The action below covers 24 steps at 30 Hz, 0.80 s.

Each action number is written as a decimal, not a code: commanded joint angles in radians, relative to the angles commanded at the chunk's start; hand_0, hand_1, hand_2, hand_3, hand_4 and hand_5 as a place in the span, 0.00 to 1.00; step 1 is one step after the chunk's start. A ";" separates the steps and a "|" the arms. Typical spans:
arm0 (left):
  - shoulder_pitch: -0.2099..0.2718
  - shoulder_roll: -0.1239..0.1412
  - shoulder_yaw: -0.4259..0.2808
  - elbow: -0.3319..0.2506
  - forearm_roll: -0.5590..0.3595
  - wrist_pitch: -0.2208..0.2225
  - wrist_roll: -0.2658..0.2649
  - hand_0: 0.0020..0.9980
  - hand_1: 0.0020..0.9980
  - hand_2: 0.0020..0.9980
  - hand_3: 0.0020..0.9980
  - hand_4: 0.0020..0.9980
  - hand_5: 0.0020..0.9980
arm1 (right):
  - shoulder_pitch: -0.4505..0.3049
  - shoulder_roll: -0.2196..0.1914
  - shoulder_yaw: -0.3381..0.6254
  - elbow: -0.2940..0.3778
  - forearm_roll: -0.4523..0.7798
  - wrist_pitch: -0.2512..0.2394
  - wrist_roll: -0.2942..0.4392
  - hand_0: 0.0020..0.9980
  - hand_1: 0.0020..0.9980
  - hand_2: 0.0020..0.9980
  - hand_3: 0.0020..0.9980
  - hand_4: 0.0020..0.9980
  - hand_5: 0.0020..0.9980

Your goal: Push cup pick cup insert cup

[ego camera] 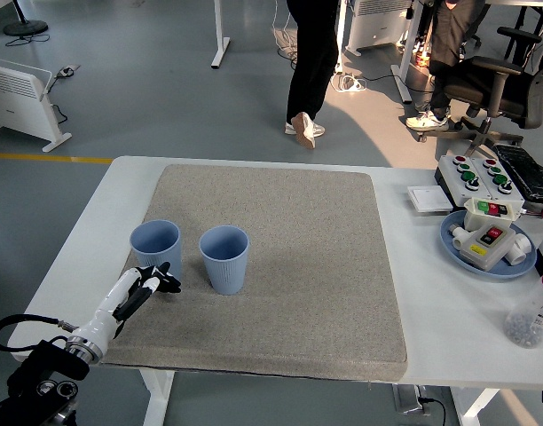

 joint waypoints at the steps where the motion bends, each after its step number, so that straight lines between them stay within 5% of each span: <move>1: -0.010 -0.002 0.005 0.009 -0.005 0.001 -0.002 0.67 0.57 0.49 0.45 0.61 1.00 | 0.000 0.000 0.000 0.000 -0.001 0.000 0.000 0.53 0.55 0.55 0.53 0.05 0.78; 24: -0.187 -0.014 0.173 0.197 -0.126 0.005 -0.027 0.66 0.57 0.49 0.44 0.60 1.00 | -0.010 0.003 -0.017 0.000 -0.014 0.004 0.006 0.53 0.55 0.55 0.53 0.05 0.78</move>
